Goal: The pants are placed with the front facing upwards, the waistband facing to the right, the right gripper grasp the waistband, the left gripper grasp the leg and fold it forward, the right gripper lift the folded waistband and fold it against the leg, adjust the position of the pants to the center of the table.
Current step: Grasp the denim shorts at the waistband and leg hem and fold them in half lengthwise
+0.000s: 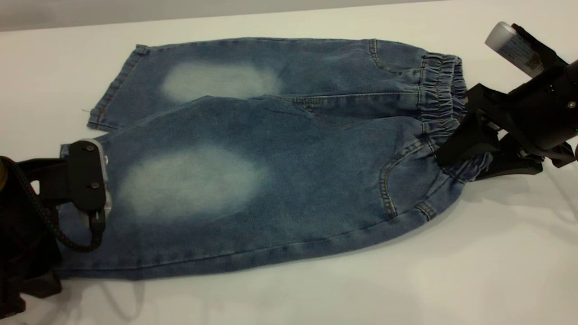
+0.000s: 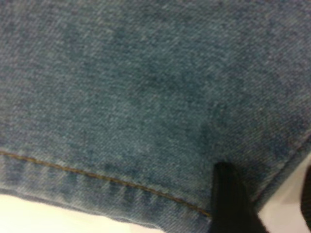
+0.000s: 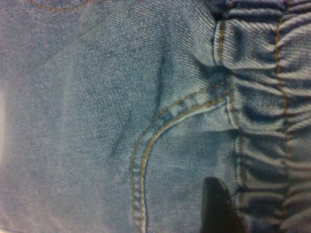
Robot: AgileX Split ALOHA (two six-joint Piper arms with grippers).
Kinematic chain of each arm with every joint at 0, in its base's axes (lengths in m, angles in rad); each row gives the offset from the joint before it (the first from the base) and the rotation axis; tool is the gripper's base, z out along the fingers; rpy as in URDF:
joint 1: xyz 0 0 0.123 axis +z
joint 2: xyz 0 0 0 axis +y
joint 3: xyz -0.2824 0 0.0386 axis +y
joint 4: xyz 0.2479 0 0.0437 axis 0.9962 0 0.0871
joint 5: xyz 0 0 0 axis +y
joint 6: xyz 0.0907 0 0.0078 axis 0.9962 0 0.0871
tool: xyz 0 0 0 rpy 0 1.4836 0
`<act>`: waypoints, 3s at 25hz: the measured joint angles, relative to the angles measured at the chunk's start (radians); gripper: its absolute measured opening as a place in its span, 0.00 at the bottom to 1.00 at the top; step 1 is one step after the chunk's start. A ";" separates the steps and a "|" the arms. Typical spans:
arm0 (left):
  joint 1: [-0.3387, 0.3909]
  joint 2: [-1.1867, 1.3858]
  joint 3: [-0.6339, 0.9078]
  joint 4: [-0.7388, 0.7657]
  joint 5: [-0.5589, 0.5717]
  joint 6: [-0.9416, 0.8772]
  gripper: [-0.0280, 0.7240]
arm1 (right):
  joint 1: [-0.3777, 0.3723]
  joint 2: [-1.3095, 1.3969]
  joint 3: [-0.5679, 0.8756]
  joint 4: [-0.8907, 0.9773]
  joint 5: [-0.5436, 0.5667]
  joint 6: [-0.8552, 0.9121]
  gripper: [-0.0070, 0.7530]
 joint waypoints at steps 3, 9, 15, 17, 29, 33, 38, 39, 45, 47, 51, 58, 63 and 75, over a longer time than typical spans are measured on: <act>0.000 -0.005 0.001 0.034 0.011 -0.002 0.52 | 0.000 0.000 0.000 0.000 0.000 0.000 0.45; 0.000 -0.034 -0.001 0.099 0.013 -0.056 0.52 | 0.000 0.000 0.000 0.000 -0.001 -0.001 0.45; 0.000 -0.093 -0.003 0.147 0.025 -0.091 0.52 | 0.000 0.000 0.000 0.000 -0.009 -0.001 0.45; 0.000 -0.090 -0.003 0.152 0.022 -0.091 0.52 | 0.000 0.000 0.000 0.000 -0.010 -0.001 0.45; 0.045 -0.073 -0.004 0.178 0.018 -0.092 0.52 | 0.000 0.000 0.000 0.000 -0.010 -0.001 0.45; 0.051 -0.070 -0.004 0.176 0.013 -0.092 0.52 | 0.000 0.000 0.000 0.000 -0.009 -0.001 0.45; 0.051 -0.055 -0.004 0.175 -0.010 -0.092 0.52 | 0.000 0.000 0.000 0.000 -0.007 -0.001 0.45; 0.050 -0.051 -0.004 0.175 -0.024 -0.092 0.52 | 0.000 0.000 0.000 0.000 -0.003 -0.001 0.45; 0.050 -0.015 -0.006 0.172 -0.032 -0.092 0.52 | 0.000 0.000 0.000 0.000 -0.002 -0.001 0.45; 0.050 -0.005 -0.007 0.172 -0.031 -0.092 0.52 | 0.000 0.000 0.000 0.000 -0.002 -0.001 0.45; 0.050 -0.003 -0.008 0.172 -0.028 -0.092 0.52 | 0.000 0.000 0.000 0.000 -0.002 -0.001 0.45; 0.050 0.016 -0.008 0.173 -0.031 -0.092 0.48 | 0.000 0.000 0.000 0.000 -0.001 -0.001 0.45; 0.049 0.030 -0.008 0.173 -0.036 -0.090 0.41 | 0.000 0.000 0.000 0.000 -0.001 -0.001 0.45; 0.049 0.035 -0.008 0.175 -0.061 -0.140 0.11 | 0.000 0.000 0.000 0.000 0.007 -0.001 0.44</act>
